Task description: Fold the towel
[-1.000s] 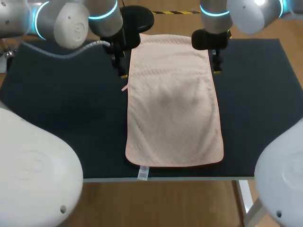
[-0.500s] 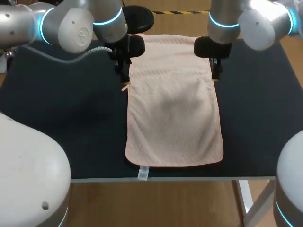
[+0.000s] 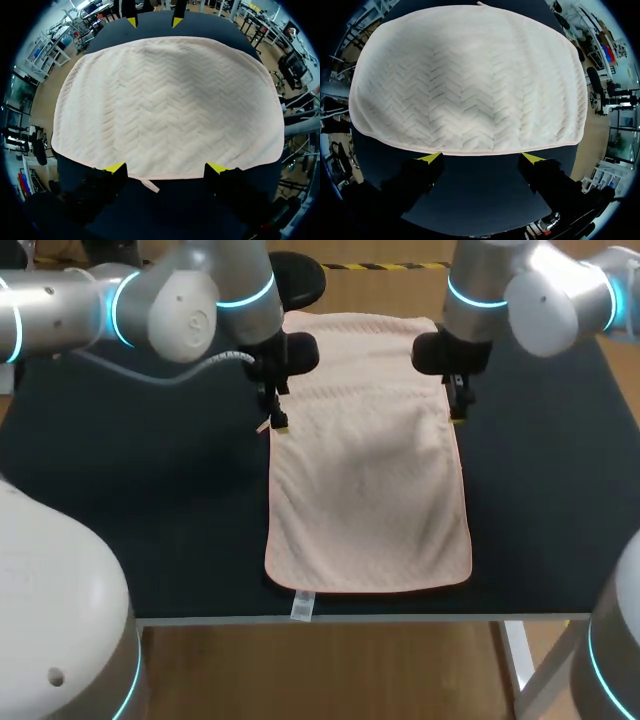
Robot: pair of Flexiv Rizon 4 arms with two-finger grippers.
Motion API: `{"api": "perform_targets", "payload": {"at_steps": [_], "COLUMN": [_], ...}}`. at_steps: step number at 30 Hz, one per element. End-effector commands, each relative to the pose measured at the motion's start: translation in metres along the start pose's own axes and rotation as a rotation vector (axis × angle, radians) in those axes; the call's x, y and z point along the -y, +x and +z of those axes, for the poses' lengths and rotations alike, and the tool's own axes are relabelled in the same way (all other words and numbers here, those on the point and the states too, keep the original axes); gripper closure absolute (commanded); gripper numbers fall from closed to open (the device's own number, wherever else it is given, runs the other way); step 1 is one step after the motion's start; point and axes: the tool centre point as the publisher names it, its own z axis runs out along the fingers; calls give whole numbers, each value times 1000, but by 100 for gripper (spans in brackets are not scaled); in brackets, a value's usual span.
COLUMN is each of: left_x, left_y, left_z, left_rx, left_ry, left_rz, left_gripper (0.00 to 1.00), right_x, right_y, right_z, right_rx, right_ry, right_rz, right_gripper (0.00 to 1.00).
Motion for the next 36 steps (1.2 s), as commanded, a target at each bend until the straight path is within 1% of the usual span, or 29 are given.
{"api": "perform_targets", "payload": {"at_steps": [1,6,12,16,21,27,36], "left_x": [-2,-7,-8,-11,-16,-20,-20], "left_y": [-10,-26,-44,-50,-52,-47,-43], "left_z": [33,43,46,50,56,61,70], "left_rx": [-9,-7,4,3,-16,-46,-71], "left_ry": [3,-5,-24,-30,-42,-38,-36], "left_rz": [1,-11,-11,-15,-23,-44,-42], "left_gripper": [0,0,0,0,0,0,0], "right_x": [2,0,-2,-3,-2,-3,-7], "right_y": [-11,-15,-20,-21,-21,-17,-13], "right_z": [18,23,27,31,40,50,65], "right_rx": [-24,-39,-66,-86,-107,-132,-148], "right_ry": [-7,-6,12,16,7,-8,-9], "right_rz": [15,17,-2,3,27,36,3], "right_gripper": [0,0,0,0,0,0,0]}}
